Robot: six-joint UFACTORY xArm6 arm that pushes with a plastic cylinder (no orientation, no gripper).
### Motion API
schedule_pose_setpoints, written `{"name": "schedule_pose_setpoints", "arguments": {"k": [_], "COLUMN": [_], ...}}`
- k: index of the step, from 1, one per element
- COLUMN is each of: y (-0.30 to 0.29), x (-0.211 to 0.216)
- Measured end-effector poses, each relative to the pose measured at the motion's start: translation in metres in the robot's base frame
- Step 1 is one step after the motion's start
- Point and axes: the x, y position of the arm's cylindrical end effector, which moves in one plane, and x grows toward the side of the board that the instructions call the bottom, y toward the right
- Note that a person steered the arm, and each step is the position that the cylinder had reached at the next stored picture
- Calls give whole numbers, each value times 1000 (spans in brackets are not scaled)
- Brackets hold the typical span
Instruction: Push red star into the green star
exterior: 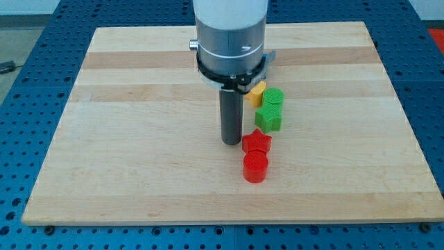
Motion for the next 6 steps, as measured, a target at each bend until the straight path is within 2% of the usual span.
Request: {"name": "schedule_pose_setpoints", "arguments": {"k": [1,2,4,6], "y": [-16,-52,-30,18], "x": [0,46,128,120]}}
